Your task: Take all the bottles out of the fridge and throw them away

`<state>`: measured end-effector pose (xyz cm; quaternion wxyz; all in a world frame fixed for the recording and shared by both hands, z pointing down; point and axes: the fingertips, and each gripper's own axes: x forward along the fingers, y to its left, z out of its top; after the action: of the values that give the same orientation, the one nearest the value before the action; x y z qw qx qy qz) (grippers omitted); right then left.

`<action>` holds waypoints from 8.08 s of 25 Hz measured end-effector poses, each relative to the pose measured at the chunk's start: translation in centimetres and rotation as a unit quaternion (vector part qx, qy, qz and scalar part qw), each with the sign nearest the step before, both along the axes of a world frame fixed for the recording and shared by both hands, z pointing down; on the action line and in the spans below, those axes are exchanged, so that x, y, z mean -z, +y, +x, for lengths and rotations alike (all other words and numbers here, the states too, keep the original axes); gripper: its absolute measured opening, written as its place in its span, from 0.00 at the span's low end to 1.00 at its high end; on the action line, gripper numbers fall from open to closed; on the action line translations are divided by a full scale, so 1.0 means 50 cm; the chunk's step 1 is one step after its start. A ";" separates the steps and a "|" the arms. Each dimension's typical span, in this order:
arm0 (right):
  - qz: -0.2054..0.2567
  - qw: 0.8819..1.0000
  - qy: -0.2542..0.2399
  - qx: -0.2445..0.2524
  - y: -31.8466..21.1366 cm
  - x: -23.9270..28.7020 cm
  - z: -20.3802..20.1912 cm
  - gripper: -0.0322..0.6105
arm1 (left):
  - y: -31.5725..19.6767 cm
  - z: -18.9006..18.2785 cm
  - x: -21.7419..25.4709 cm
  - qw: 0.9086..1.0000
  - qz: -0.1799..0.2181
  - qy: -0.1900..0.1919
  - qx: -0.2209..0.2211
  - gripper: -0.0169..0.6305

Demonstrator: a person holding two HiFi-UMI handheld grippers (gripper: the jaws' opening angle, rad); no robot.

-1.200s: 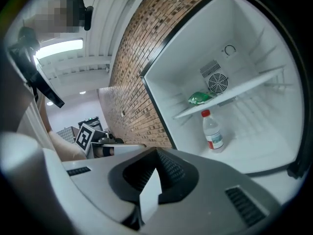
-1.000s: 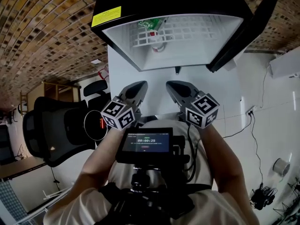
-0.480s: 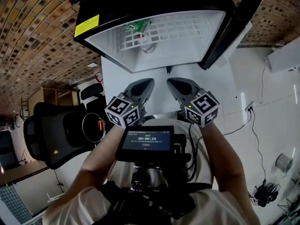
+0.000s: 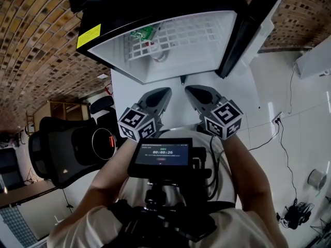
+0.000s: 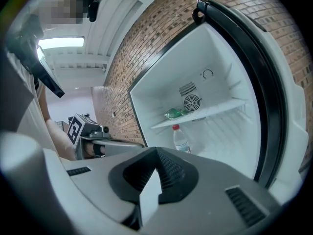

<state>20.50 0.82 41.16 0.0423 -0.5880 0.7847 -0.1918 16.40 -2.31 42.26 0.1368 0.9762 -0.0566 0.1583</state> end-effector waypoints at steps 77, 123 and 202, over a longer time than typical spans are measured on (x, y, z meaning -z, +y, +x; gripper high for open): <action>-0.052 0.998 -0.018 0.035 -0.001 -0.074 0.006 0.05 | -0.137 -0.052 -0.177 0.978 0.080 -0.156 0.110 0.49; -0.158 0.940 0.042 0.300 -0.223 -0.173 -0.691 0.05 | -0.251 -1.148 -0.569 0.867 -0.081 -0.334 0.361 0.50; -0.036 0.999 -0.008 -0.012 -0.017 -0.041 -0.085 0.05 | -0.046 -0.113 -0.027 0.999 0.047 -0.016 0.000 0.03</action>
<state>16.24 -0.02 43.22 0.0294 -0.5973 0.7695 -0.2242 10.76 -4.60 43.59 0.0901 0.9790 -0.0665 0.1706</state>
